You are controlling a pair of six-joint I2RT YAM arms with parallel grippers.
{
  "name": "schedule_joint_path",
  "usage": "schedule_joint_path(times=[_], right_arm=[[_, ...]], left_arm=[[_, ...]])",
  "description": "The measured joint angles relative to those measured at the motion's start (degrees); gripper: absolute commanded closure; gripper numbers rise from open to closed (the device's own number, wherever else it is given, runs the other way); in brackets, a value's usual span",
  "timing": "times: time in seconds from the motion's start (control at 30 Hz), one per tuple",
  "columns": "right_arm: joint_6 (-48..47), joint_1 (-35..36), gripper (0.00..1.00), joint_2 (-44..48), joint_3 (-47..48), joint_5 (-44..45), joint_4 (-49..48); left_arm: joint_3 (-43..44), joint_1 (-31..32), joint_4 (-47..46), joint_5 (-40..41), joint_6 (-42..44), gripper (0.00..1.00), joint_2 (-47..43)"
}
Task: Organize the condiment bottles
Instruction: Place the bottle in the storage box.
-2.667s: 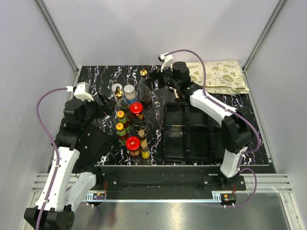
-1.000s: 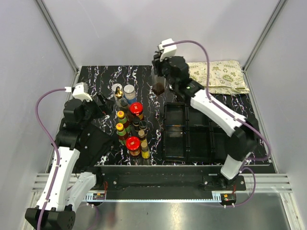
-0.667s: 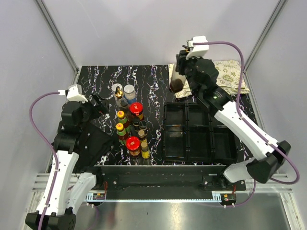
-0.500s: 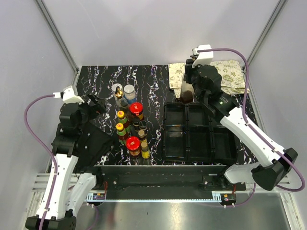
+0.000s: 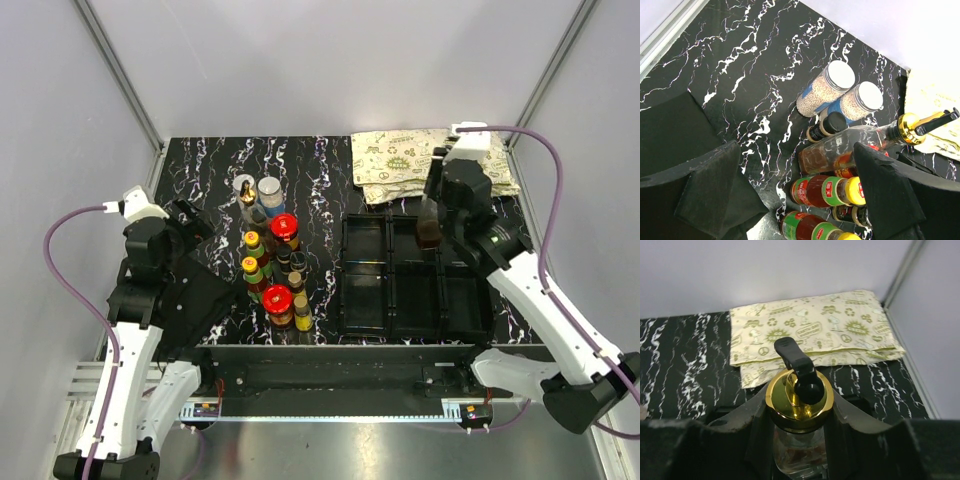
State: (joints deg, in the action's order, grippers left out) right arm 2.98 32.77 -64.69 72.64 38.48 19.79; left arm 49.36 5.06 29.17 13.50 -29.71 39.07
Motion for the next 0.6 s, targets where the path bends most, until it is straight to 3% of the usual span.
schedule_joint_path(times=[0.3,0.6], right_arm=[[3.98,-7.45,1.00,4.11,-2.10,7.04,1.64],[10.21,-15.89,1.00,4.90,-8.11,6.80,3.32]], left_arm=[[0.00,0.00,0.79,0.24,-0.37,0.01,0.00],[0.00,0.00,0.76,0.20,-0.37,0.01,0.50]])
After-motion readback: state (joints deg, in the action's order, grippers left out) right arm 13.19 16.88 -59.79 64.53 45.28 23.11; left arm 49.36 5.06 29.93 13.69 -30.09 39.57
